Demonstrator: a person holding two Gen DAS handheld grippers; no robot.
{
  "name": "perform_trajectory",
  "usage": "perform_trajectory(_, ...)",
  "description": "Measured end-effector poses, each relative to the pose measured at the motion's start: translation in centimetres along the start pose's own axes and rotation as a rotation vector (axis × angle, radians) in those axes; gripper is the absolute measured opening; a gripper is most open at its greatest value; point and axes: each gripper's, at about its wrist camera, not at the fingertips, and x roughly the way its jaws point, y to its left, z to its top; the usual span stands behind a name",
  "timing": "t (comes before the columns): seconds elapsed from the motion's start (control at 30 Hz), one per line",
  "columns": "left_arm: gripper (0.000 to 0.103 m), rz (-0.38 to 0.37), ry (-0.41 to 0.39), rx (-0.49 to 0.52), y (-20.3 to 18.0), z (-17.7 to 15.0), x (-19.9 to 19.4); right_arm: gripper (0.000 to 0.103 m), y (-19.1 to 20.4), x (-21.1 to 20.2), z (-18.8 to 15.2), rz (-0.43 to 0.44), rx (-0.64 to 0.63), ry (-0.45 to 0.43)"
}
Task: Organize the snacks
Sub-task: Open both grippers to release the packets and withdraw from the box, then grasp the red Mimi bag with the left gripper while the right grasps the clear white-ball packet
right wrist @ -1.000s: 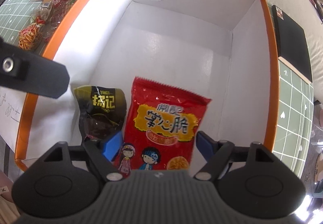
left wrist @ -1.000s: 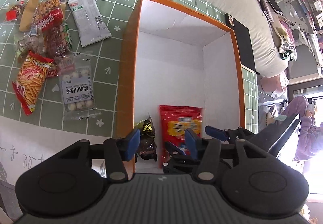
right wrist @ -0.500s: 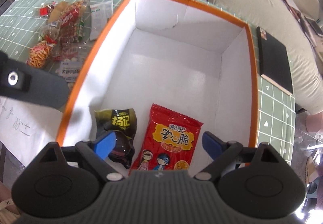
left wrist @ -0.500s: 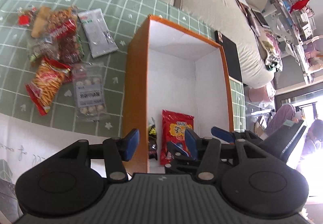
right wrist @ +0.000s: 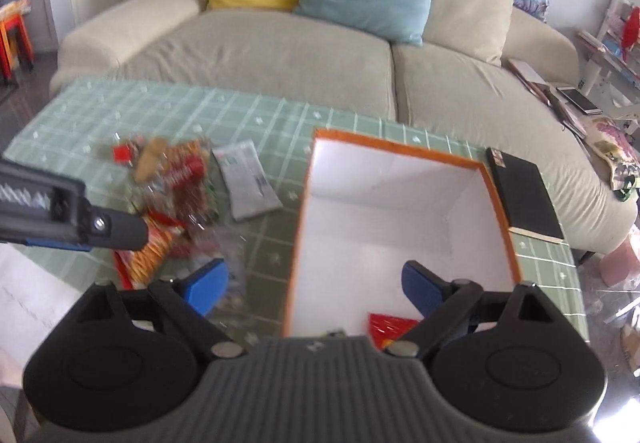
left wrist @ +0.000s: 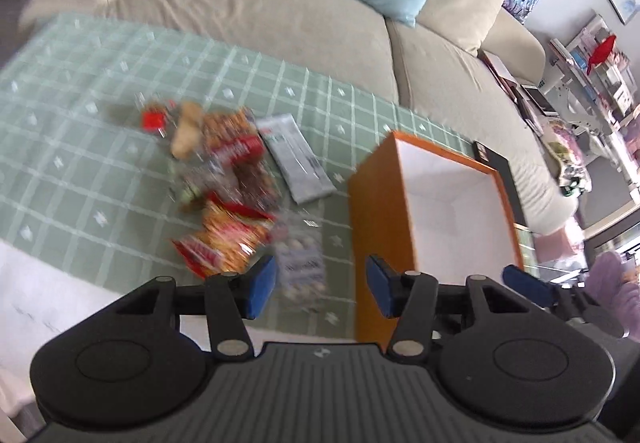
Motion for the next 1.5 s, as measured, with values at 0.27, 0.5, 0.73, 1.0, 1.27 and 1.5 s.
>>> perform_trajectory(0.27, 0.066, 0.026, -0.188, 0.177, 3.8, -1.1, -1.7, 0.091, 6.1, -0.3, -1.4, 0.011, 0.076, -0.141)
perform_trajectory(0.5, 0.066, 0.104, -0.244, 0.261, 6.6, -3.0, -0.4, 0.091, 8.7, 1.5, -4.0, -0.038, 0.150, -0.148)
perform_trajectory(0.73, 0.066, 0.048, -0.162, 0.316, 8.9, -4.9, 2.2, 0.082, 10.9, 3.6, -6.8, -0.044, 0.091, -0.108)
perform_trajectory(1.0, 0.066, -0.030, -0.078, 0.324, 11.2, -5.4, 4.2, 0.072, 12.6, 5.6, -7.5, -0.016, 0.042, -0.065)
perform_trajectory(1.27, 0.066, -0.061, -0.064, 0.264, 12.8, -4.6, 5.6, 0.069, 12.7, 6.9, -7.0, -0.008, 0.035, -0.070)
perform_trajectory(1.5, 0.067, -0.109, -0.066, 0.211, 13.6, -3.8, 6.7, 0.068, 12.4, 8.4, -6.3, 0.014, 0.060, -0.070)
